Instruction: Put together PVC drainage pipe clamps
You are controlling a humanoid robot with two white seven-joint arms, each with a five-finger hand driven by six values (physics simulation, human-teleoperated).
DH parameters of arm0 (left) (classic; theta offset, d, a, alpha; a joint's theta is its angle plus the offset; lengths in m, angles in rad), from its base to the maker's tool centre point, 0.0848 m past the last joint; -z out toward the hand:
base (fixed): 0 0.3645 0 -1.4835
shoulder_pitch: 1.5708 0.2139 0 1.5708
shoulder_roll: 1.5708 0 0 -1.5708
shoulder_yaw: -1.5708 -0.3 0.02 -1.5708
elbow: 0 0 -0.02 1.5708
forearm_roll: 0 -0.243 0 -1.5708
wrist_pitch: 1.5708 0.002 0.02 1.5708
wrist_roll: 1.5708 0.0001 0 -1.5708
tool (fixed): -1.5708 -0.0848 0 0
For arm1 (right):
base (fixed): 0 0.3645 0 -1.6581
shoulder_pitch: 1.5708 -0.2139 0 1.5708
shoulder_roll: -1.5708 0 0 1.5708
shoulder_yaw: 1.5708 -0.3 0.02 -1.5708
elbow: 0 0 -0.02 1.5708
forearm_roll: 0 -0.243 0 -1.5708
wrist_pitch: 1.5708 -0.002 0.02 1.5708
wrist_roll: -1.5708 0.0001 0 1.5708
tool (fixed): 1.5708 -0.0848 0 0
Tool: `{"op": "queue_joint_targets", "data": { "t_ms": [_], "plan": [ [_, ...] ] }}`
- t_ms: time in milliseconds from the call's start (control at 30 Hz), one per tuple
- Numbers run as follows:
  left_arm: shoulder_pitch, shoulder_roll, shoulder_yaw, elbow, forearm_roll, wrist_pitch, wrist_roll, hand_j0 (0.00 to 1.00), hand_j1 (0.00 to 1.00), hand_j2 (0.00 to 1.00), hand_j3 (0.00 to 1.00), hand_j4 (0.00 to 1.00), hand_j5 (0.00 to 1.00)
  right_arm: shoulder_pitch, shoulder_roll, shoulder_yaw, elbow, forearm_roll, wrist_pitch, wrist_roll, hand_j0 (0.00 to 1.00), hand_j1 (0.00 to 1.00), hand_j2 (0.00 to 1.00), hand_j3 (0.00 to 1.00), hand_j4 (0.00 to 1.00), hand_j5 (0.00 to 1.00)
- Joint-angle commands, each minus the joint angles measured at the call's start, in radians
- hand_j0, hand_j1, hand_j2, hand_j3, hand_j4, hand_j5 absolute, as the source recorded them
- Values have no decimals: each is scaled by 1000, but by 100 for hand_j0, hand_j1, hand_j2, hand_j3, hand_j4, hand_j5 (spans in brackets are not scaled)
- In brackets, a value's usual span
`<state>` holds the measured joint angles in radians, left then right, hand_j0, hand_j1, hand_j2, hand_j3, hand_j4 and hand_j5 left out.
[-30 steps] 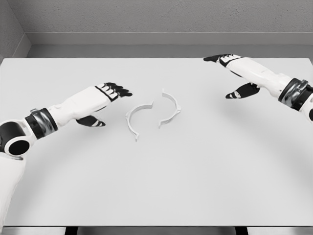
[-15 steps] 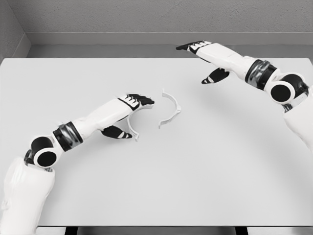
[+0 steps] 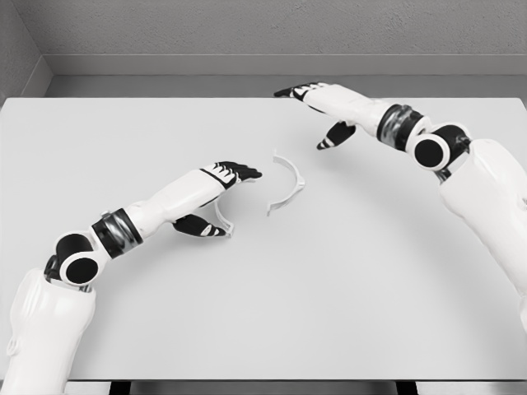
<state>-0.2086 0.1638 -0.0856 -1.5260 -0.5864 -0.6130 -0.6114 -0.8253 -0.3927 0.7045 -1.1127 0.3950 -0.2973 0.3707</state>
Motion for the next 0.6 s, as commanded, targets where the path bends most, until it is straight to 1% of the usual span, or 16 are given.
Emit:
{"op": "queue_joint_targets", "data": {
  "t_ms": [0, 33, 67, 133, 233, 333, 400, 567],
  "plan": [
    [0, 0, 9, 1, 8, 31, 1, 100, 100, 100, 100, 100, 100, 0, 25, 3, 11, -7, 4, 1, 100, 100, 100, 100, 100, 100],
    [0, 2, 9, 1, 8, 65, 1, 100, 100, 100, 100, 100, 100, 0, 35, 3, 13, -5, 6, 2, 100, 100, 100, 100, 100, 100],
    [0, 2, 9, 1, 7, 73, 1, 100, 100, 100, 100, 100, 100, 0, 44, 3, 19, -5, 23, 2, 100, 100, 100, 100, 100, 100],
    [0, 2, 10, 1, 8, 107, 1, 100, 100, 100, 100, 100, 100, 0, 66, 3, 40, -2, 29, 1, 100, 100, 100, 100, 100, 100],
    [-2, -3, 4, 4, 5, 110, 1, 100, 100, 100, 100, 100, 100, 0, 71, 3, 40, -2, 29, 1, 100, 100, 100, 100, 100, 100],
    [-2, -32, 0, 7, -3, 108, 1, 100, 100, 100, 100, 100, 100, -2, 78, 1, 42, -2, 29, -1, 100, 100, 100, 100, 100, 100],
    [-3, -44, -2, 21, -4, 110, 1, 100, 100, 100, 100, 100, 100, -2, 94, 0, 71, 1, 29, -3, 100, 100, 100, 100, 100, 100],
    [-6, -44, 0, 29, -4, 128, 1, 100, 100, 100, 100, 100, 100, -15, 126, -2, 132, 5, 27, -4, 100, 100, 100, 100, 100, 100]
  ]
}}
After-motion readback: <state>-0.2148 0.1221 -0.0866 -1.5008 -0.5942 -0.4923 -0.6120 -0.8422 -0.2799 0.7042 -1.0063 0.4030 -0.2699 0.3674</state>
